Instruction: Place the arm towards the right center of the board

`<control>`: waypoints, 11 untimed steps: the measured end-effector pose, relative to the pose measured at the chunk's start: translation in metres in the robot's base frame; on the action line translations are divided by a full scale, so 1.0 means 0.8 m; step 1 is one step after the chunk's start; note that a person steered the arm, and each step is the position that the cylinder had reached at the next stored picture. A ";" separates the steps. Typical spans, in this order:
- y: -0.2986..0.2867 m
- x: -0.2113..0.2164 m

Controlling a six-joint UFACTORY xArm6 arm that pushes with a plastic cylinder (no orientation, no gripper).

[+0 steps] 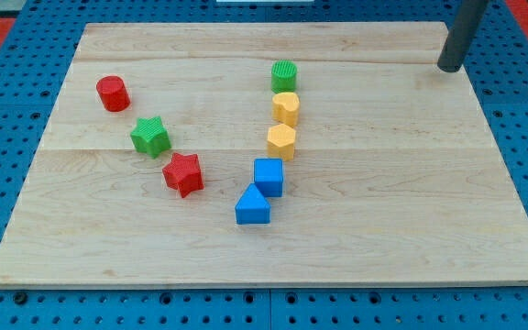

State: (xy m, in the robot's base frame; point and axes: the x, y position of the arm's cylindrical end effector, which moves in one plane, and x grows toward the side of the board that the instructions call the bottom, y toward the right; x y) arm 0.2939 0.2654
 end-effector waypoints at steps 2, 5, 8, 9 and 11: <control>0.004 0.017; -0.012 0.028; -0.014 0.059; -0.075 0.104; -0.137 0.120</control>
